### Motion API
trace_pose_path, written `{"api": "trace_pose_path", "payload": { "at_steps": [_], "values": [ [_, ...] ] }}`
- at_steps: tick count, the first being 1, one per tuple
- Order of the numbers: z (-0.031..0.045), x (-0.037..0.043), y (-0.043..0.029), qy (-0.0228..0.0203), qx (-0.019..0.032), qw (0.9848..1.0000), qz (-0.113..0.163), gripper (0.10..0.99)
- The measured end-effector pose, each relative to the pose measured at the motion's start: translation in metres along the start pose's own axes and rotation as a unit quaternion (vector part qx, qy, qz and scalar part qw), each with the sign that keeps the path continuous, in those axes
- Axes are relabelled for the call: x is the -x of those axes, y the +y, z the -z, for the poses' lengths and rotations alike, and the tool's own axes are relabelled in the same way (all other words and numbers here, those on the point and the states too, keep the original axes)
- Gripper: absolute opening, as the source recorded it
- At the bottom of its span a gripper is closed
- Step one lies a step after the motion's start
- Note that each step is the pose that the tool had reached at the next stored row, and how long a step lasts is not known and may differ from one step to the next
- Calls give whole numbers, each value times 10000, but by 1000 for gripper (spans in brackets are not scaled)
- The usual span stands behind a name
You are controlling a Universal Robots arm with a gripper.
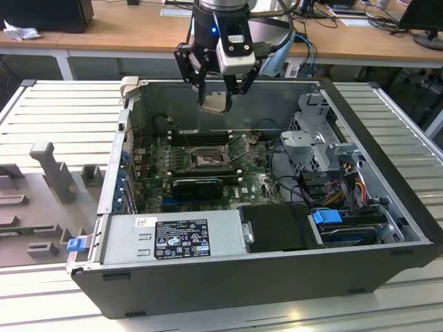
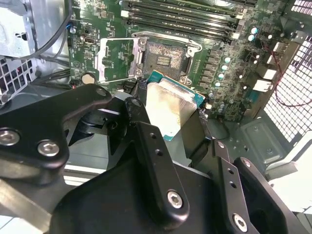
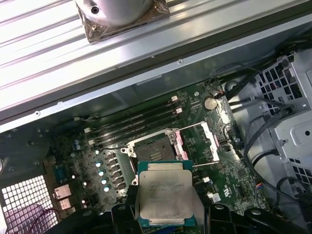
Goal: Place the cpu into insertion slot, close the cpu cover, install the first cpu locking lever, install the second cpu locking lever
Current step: 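Place the cpu into insertion slot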
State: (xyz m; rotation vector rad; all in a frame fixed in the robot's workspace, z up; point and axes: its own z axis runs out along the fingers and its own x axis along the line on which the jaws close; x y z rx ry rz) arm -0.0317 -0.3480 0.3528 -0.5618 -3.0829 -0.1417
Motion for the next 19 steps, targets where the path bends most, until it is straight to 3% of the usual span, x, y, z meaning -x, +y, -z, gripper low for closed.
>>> {"api": "trace_pose_path", "payload": {
  "at_steps": [19],
  "values": [
    [-8, 0, -1, -28, 7, 9995, -316, 525]
  ]
}}
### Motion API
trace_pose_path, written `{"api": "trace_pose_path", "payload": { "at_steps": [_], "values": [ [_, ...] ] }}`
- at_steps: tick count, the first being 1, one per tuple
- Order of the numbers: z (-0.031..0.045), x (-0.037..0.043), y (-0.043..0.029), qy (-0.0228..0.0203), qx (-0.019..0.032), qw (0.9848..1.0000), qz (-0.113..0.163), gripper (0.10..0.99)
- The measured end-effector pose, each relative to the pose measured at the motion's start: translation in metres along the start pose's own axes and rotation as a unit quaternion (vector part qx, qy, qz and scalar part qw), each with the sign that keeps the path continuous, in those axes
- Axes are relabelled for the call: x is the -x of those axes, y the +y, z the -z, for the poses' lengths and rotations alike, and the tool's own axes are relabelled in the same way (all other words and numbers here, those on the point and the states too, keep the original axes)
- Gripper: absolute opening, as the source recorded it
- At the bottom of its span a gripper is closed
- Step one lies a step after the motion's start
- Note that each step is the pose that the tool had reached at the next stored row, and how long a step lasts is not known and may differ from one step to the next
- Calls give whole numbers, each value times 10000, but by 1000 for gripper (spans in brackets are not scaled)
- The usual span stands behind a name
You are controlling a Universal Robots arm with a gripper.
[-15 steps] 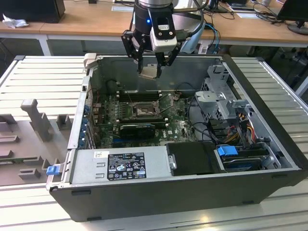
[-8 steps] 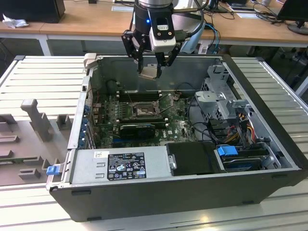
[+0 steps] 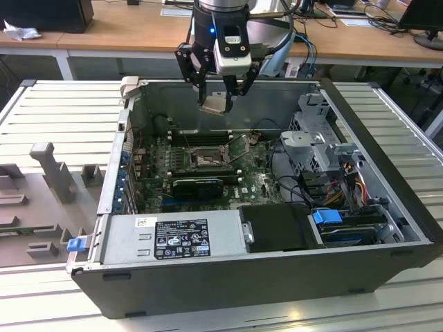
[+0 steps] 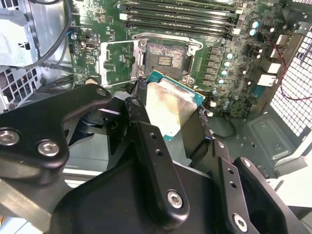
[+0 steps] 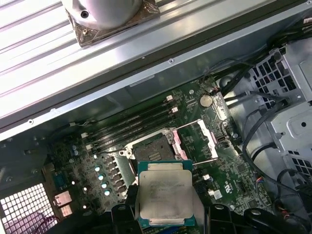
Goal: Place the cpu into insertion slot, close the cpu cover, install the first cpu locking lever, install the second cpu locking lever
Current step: 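Place the cpu into insertion slot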
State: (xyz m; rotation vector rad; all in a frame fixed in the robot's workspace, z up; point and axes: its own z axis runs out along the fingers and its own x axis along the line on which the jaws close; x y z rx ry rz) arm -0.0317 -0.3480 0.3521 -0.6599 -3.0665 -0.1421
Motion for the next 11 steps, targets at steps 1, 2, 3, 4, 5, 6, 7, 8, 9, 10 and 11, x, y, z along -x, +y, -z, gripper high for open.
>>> {"api": "trace_pose_path", "payload": {
  "at_steps": [1, 2, 3, 4, 5, 6, 7, 8, 9, 10, 11],
  "values": [
    [0, 0, 0, -1, 0, 10000, -11, 525],
    [0, 0, 0, -2, 0, 10000, -22, 525],
    [0, 0, 0, -3, 1, 10000, -29, 525],
    [0, 0, 0, -3, 1, 10000, -37, 525],
    [-1, 0, 0, -4, 1, 10000, -44, 525],
    [-1, 0, 0, -4, 1, 10000, -52, 525],
    [-1, 0, 0, -6, 2, 10000, -64, 525],
    [-1, 0, 0, -6, 2, 10000, -75, 525],
    [-1, 0, 0, -7, 2, 10000, -83, 525],
    [-1, 0, 0, -8, 2, 10000, -95, 525],
    [-1, 0, 0, -9, 2, 9999, -103, 525]
  ]
}}
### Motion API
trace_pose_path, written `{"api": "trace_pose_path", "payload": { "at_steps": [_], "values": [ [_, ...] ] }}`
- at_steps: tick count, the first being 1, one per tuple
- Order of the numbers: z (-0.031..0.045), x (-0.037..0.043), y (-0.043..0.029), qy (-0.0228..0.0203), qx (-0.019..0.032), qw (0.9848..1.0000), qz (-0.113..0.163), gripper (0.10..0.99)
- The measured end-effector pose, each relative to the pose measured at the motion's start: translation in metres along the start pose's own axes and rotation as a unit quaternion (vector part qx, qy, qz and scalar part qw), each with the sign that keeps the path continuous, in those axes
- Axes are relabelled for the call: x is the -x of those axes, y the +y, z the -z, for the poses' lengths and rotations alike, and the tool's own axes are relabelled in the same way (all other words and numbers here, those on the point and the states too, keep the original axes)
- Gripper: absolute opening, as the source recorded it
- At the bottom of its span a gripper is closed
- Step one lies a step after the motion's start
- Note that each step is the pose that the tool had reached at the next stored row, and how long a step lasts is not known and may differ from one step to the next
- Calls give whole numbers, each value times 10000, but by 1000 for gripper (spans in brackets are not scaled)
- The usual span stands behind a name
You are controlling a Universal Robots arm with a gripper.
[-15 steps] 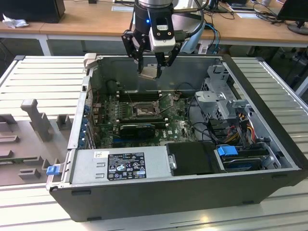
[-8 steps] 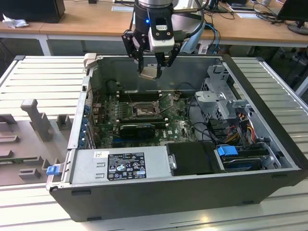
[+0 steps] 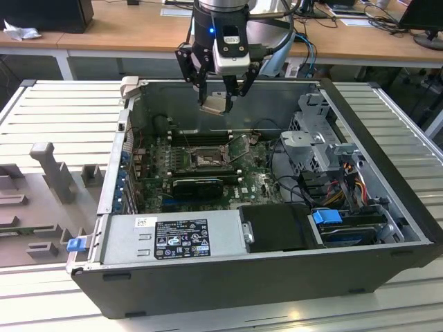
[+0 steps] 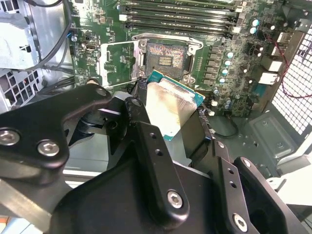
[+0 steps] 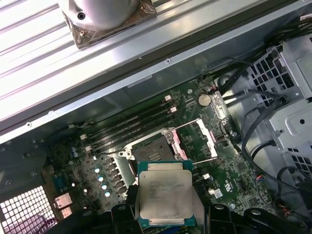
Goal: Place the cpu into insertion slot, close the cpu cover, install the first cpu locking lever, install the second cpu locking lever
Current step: 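Place the cpu into insertion slot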
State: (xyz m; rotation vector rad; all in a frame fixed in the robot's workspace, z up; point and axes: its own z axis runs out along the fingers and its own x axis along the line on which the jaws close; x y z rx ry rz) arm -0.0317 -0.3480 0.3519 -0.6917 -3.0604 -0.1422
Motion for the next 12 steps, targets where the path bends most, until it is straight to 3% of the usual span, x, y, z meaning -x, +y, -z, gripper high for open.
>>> {"api": "trace_pose_path", "payload": {
  "at_steps": [12],
  "values": [
    [-2, 0, 0, -12, 3, 9999, -132, 525]
  ]
}}
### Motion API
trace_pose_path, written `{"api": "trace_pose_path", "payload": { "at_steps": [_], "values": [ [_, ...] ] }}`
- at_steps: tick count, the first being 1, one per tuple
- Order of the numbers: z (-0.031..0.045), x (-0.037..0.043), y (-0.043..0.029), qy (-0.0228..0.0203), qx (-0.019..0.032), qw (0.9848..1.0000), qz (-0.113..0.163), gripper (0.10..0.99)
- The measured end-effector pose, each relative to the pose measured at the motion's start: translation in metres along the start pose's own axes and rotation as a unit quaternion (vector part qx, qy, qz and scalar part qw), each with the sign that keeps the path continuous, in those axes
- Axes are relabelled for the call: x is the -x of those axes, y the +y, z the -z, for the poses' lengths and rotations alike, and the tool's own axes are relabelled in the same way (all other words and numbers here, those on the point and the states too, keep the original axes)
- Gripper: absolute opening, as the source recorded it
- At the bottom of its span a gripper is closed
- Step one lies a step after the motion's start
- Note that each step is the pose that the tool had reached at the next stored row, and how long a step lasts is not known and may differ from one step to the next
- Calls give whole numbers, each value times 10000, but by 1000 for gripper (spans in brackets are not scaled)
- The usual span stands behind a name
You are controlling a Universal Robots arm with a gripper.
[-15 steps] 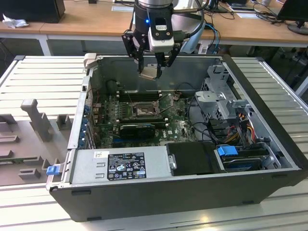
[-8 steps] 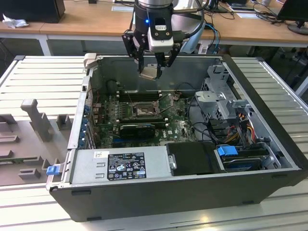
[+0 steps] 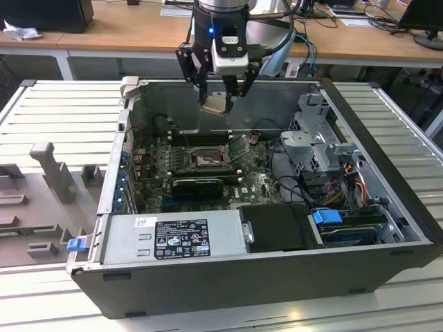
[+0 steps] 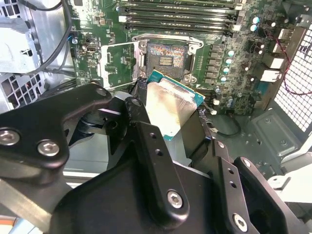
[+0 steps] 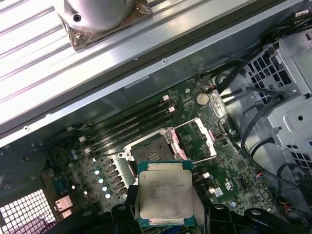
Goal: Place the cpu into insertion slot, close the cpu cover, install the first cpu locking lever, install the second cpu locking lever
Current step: 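Place the cpu into insertion slot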
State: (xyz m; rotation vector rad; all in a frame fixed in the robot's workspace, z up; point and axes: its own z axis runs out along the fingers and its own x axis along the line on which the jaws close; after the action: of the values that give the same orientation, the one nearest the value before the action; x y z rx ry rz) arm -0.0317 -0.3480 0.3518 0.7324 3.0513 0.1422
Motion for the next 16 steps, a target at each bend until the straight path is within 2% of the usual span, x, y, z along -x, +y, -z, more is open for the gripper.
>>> {"api": "trace_pose_path", "payload": {
  "at_steps": [16],
  "values": [
    [-2, 0, 0, -17, 4, 9998, -194, 525]
  ]
}}
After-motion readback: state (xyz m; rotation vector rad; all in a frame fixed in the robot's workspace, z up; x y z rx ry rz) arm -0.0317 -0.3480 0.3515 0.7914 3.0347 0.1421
